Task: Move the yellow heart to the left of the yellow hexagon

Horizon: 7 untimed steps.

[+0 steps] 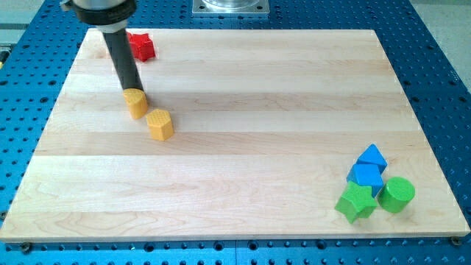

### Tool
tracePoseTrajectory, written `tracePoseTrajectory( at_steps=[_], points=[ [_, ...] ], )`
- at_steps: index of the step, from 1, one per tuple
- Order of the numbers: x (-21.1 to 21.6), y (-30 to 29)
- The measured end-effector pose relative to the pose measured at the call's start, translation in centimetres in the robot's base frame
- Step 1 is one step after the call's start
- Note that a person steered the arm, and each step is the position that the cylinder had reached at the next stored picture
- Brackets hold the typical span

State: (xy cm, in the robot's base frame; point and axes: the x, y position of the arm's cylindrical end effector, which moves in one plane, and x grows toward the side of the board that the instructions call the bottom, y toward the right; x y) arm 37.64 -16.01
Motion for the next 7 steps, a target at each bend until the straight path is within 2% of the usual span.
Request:
tracePoseTrajectory(
  at_steps=[2,3,4,5,6,7],
  points=[
    [5.1,1.9],
    [1.7,6.9],
    [-3.8,16.5],
    [-3.1,29.7],
    [1.7,39.6],
    [9.0,46.4]
  ],
)
